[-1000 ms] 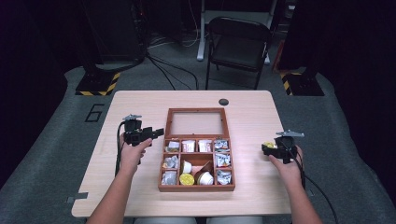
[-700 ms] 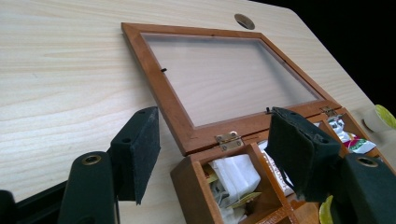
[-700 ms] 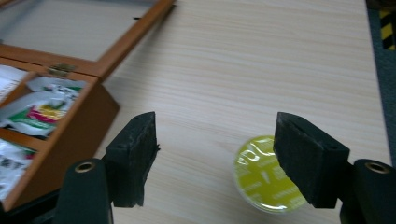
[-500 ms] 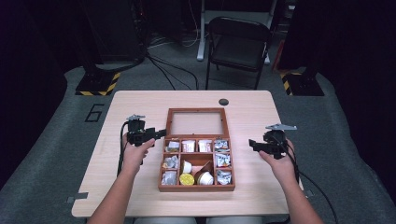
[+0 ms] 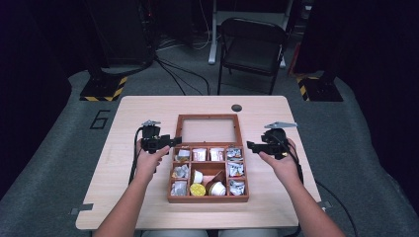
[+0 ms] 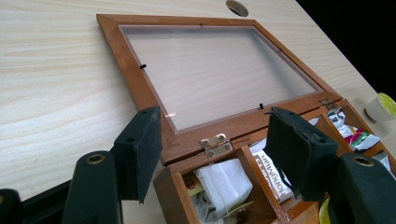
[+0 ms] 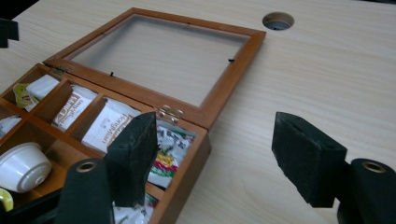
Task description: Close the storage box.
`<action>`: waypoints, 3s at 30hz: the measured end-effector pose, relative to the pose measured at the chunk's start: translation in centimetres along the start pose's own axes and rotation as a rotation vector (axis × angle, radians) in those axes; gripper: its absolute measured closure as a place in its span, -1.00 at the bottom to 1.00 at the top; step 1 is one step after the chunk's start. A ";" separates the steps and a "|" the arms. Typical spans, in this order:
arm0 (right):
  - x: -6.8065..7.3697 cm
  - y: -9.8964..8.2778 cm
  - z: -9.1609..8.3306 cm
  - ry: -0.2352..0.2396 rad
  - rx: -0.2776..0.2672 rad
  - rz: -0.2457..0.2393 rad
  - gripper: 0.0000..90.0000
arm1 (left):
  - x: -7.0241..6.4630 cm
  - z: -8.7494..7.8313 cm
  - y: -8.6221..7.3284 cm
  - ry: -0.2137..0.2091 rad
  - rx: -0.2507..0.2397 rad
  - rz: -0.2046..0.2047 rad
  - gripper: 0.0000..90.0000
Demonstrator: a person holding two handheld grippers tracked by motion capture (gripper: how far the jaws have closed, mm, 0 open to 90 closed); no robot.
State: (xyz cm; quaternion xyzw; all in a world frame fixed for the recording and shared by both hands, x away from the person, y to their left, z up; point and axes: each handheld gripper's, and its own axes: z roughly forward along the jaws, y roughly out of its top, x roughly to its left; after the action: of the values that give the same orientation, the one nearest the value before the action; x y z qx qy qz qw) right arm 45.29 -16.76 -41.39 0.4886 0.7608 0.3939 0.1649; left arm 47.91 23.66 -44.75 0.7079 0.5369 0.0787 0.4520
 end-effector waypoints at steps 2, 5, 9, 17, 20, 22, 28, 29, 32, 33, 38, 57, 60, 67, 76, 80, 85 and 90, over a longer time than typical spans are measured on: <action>0.5 0.5 0.6 0.004 -0.014 -0.007 -0.25 | 0.1 0.3 0.0 -0.007 -0.005 -0.007 -0.20; 0.7 1.0 1.7 0.015 -0.005 -0.009 -0.24 | 0.1 0.8 0.3 -0.004 -0.001 0.003 -0.20; 0.9 1.5 3.0 0.015 0.019 -0.001 -0.23 | 0.2 1.4 0.5 -0.006 0.006 0.021 -0.20; 0.3 2.1 5.4 0.028 0.052 0.044 -0.15 | 1.6 2.6 0.4 -0.008 0.017 -0.033 -0.19; 0.1 2.1 6.1 0.015 0.070 0.051 -0.15 | 2.3 2.9 0.4 -0.005 0.006 -0.064 -0.17; 0.1 2.0 6.6 0.011 0.074 0.052 -0.16 | 2.5 3.0 0.5 0.001 0.007 -0.079 -0.16; -0.2 1.9 7.6 0.003 0.088 0.075 -0.16 | 3.1 3.7 0.2 0.014 0.035 -0.085 -0.16; -0.3 1.9 7.8 0.001 0.091 0.071 -0.16 | 3.0 3.8 0.2 0.016 0.034 -0.094 -0.16; -0.4 1.8 8.2 0.002 0.101 0.081 -0.16 | 3.0 4.1 0.1 0.014 0.035 -0.095 -0.16; -0.4 1.8 8.3 0.004 0.105 0.085 -0.16 | 2.9 4.2 0.1 0.017 0.039 -0.098 -0.16; -0.3 1.6 9.0 0.010 0.130 0.093 -0.19 | 2.8 4.9 -0.1 0.021 0.042 -0.117 -0.16; -0.4 1.2 10.5 0.010 0.158 0.133 -0.25 | 3.0 6.3 -0.4 0.029 0.070 -0.129 -0.20; -0.3 1.2 10.7 0.009 0.159 0.144 -0.25 | 3.1 6.4 -0.4 0.025 0.070 -0.136 -0.20; -0.8 1.1 11.2 0.025 0.156 0.165 -0.29 | 3.4 6.6 -0.4 0.015 0.066 -0.147 -0.21; -1.2 1.1 11.5 0.050 0.159 0.193 -0.34 | 3.5 7.0 -0.5 -0.003 0.054 -0.187 -0.23; -1.2 1.1 11.6 0.059 0.162 0.204 -0.33 | 3.5 7.0 -0.4 -0.009 0.060 -0.190 -0.22; -1.2 1.0 11.9 0.084 0.160 0.203 -0.34 | 3.3 7.1 0.1 0.011 0.096 -0.159 -0.26; -1.1 1.1 12.1 0.084 0.160 0.215 -0.36 | 3.4 7.3 0.1 0.006 0.095 -0.167 -0.29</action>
State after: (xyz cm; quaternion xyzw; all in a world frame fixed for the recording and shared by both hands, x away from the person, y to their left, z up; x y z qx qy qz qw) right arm 54.15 -12.20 -48.40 0.5620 0.7393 0.3675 0.0505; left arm 53.71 22.43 -50.17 0.6810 0.5985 0.0173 0.4216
